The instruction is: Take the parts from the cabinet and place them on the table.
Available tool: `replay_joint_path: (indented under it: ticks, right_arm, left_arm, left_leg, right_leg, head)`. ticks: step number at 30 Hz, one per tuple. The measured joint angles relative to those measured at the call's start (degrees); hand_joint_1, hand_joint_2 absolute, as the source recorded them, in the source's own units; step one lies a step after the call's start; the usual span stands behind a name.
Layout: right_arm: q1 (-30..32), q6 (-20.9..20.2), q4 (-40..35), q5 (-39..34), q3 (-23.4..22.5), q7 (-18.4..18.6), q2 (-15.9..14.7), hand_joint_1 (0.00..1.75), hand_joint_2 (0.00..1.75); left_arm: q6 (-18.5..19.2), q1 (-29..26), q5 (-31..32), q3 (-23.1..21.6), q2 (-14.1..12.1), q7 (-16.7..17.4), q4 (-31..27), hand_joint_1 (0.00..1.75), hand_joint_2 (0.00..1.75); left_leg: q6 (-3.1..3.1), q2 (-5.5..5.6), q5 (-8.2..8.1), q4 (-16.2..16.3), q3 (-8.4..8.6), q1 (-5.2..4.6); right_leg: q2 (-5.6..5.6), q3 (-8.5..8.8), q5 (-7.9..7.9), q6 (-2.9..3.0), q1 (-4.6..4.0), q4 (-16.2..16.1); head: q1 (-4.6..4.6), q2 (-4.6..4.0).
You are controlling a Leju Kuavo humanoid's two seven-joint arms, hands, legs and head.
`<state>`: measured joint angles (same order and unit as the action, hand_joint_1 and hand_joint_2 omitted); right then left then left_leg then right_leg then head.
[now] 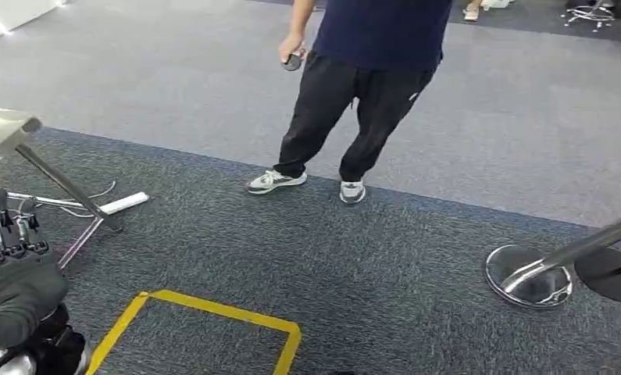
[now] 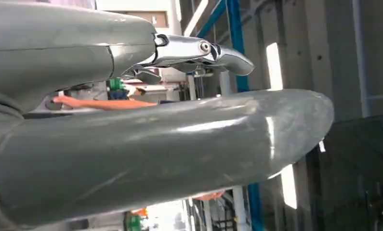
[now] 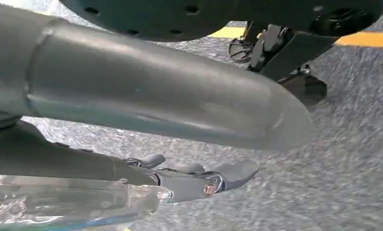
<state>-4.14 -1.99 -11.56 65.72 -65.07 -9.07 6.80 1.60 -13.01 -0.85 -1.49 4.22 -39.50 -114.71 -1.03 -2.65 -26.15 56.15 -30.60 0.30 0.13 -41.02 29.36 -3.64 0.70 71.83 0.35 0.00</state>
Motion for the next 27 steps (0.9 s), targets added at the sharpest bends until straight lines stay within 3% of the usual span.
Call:
replay_joint_path:
  ticks: [1,2,3,4,7,8,9,10,12,13,14,15,16,17,18,19,21,23,24,25,27]
  right_arm:
    - [0.0,0.0,0.0,0.0,0.0,0.0,0.0,0.0,0.0]
    - [-0.1,0.0,0.0,0.0,0.0,0.0,0.0,0.0,0.0]
    - [-0.3,0.0,0.0,0.0,0.0,0.0,0.2,0.0,0.0]
    - [-0.4,0.0,0.0,0.0,0.0,0.0,0.2,0.0,0.0]
    - [-0.3,0.0,0.0,0.2,0.0,0.2,0.2,0.0,0.0]
    - [-0.2,0.0,0.0,0.3,0.0,0.2,0.2,0.0,0.0]
    - [-0.2,0.0,0.0,0.3,0.0,0.3,0.2,0.0,0.0]
    - [-0.3,0.0,0.0,0.3,0.0,0.3,0.2,0.0,0.0]
    - [-0.5,0.1,0.0,0.3,0.0,0.3,0.2,0.0,0.0]
    - [-0.4,0.1,0.0,0.3,0.0,0.3,0.2,0.0,0.0]
    - [-0.3,0.1,0.0,0.3,0.0,0.3,0.2,0.0,0.0]
    - [-0.2,0.1,0.0,0.3,0.0,0.3,0.2,0.0,0.0]
    - [-0.2,0.1,0.0,0.3,0.0,0.3,0.2,0.0,0.0]
    - [-0.2,0.1,0.0,0.3,0.0,0.3,0.2,0.0,0.0]
    - [-0.3,0.1,0.0,0.3,0.0,0.3,0.2,0.0,0.0]
    - [-0.4,0.1,0.0,0.3,0.0,0.3,0.2,0.0,0.0]
    - [-0.2,0.1,0.0,0.3,0.0,0.3,0.2,0.0,0.0]
    - [0.2,0.1,0.0,0.3,0.0,0.3,0.2,0.0,0.0]
    - [0.3,0.1,0.0,0.3,0.0,0.3,0.2,0.0,0.0]
    - [0.1,0.1,0.0,0.3,0.0,0.3,0.2,0.0,0.0]
    - [-0.2,-0.2,0.0,0.4,0.0,0.3,0.3,0.0,0.0]
  left_arm:
    - [0.0,0.0,0.0,0.2,0.0,0.0,0.0,0.0,0.0]
    - [0.0,0.0,0.0,0.3,0.0,0.0,0.0,0.0,0.0]
    - [0.1,0.0,0.0,0.4,0.0,0.0,-0.1,0.0,0.0]
    - [0.1,0.1,0.0,0.6,0.0,0.0,-0.1,0.0,0.0]
    - [0.1,0.1,0.0,0.7,-0.1,0.0,-0.1,0.0,0.0]
    - [0.1,0.1,-0.2,0.8,-0.1,0.0,-0.1,0.0,0.0]
    - [0.1,0.1,-0.3,0.8,0.0,0.0,-0.1,0.0,0.0]
    - [0.2,-0.1,-0.3,1.0,0.0,0.0,-0.1,0.0,0.0]
    - [0.3,-0.3,-0.4,1.5,-0.1,0.0,-0.1,0.0,0.0]
    - [0.3,-0.3,-0.4,1.6,-0.1,0.0,0.0,0.0,0.0]
    - [0.3,-0.4,-0.4,1.7,-0.1,0.0,0.0,0.0,0.0]
    - [0.3,-0.3,-0.4,1.7,-0.1,0.0,0.0,0.0,0.0]
    - [0.3,-0.3,-0.4,1.7,-0.1,0.0,0.0,0.0,0.0]
    - [0.3,-0.3,-0.4,1.8,-0.1,0.0,0.0,0.0,0.0]
    - [0.3,-0.3,-0.4,1.9,-0.1,0.0,0.0,0.0,0.0]
    - [0.3,-0.3,-0.4,2.0,0.0,0.0,0.0,0.0,0.0]
    - [0.3,-0.3,-0.4,2.0,0.0,0.0,0.0,0.0,0.0]
    - [0.4,-0.2,-0.4,2.1,0.1,0.0,0.0,0.0,0.0]
    - [0.5,-0.1,-0.4,2.1,0.2,0.0,0.0,0.0,0.0]
    - [0.6,-0.1,-0.5,2.1,0.3,0.0,0.0,0.0,0.0]
    - [0.7,-0.3,-0.5,2.2,0.3,0.0,0.0,0.0,0.0]
  left_leg:
    - [0.22,-0.59,-0.15,0.0,0.2,0.05]
    - [0.58,-1.1,-0.38,0.1,0.54,0.01]
    - [0.96,-1.42,-0.68,0.3,0.53,-0.54]
    - [1.23,-1.89,-0.78,0.4,0.6,-0.69]
    - [1.76,-3.16,-0.67,0.2,0.68,-0.5]
    - [2.29,-2.24,-1.34,0.6,0.65,-0.24]
    - [2.46,0.03,-2.94,2.6,-0.1,-0.22]
    - [2.51,1.37,-5.32,6.8,-2.05,-0.2]
    - [2.51,2.1,-9.34,16.5,-6.87,-0.19]
    - [2.44,2.16,-9.84,19.3,-8.51,-0.19]
    - [2.33,2.19,-8.65,18.8,-8.56,-0.2]
    - [2.19,2.31,-6.39,16.2,-7.51,-0.18]
    - [2.05,2.72,-3.51,11.6,-5.39,-0.12]
    - [1.92,3.56,-1.07,6.8,-3.09,-0.02]
    - [1.9,6.17,0.1,3.3,-1.39,0.28]
    - [1.81,6.62,-0.48,0.7,-0.62,0.49]
    - [1.53,5.91,-0.46,1.3,-1.02,0.04]
    - [0.62,4.72,0.04,0.9,-0.89,0.34]
    - [0.37,4.21,0.03,0.9,-0.82,0.26]
    - [-0.02,3.54,-0.01,0.9,-0.83,0.15]
    - [-0.14,2.07,-0.03,0.9,-0.85,-0.17]
  right_leg:
    - [-0.67,3.19,-2.38,0.05,0.01,-5.6]
    - [-2.56,6.66,-4.31,0.0,0.01,-11.2]
    - [-4.21,7.52,-3.58,0.2,-0.4,-13.1]
    - [-3.16,7.79,-4.07,0.98,-0.12,-13.2]
    - [-1.5,7.11,-4.23,1.99,-0.4,-13.1]
    - [-0.98,7.22,-4.49,2.49,-0.1,-13.3]
    - [-0.51,7.18,-4.54,2.79,-0.05,-13.3]
    - [-0.05,7.07,-4.57,3.09,-0.05,-13.3]
    - [1.32,6.82,-4.67,3.31,-0.16,-13.3]
    - [1.97,6.74,-4.69,3.32,-0.22,-13.3]
    - [2.68,6.75,-4.72,3.32,-0.23,-13.3]
    - [3.37,6.77,-4.78,3.23,-0.21,-13.3]
    - [4.12,6.8,-4.88,3.08,-0.15,-13.3]
    - [4.8,6.82,-4.97,2.92,-0.06,-13.3]
    - [5.34,6.64,-5.11,2.65,0.0,-13.3]
    - [6.12,6.07,-5.02,2.28,-0.46,-12.6]
    - [6.9,5.65,-5.52,1.6,-0.07,-13.1]
    - [7.54,4.97,-5.58,0.94,0.15,-13.1]
    - [4.32,4.42,-4.53,0.9,-0.31,-11.6]
    - [2.22,2.71,-2.33,0.76,-0.4,-8.0]
    - [0.61,-1.62,1.97,0.58,-0.34,1.3]
  head:
    - [0.0,0.0]
    - [0.0,0.0]
    - [0.18,0.0]
    - [-0.11,0.0]
    - [-0.04,0.0]
    - [-0.09,0.0]
    - [-0.2,0.0]
    - [-0.26,0.0]
    - [-0.37,0.0]
    - [-0.35,0.0]
    - [-0.35,0.0]
    - [-0.35,0.0]
    - [-0.35,0.0]
    - [-0.37,0.0]
    - [-0.37,0.0]
    - [-0.37,0.0]
    - [-0.42,0.0]
    - [-0.39,0.0]
    - [-0.22,0.0]
    - [0.13,0.0]
    - [0.07,0.0]
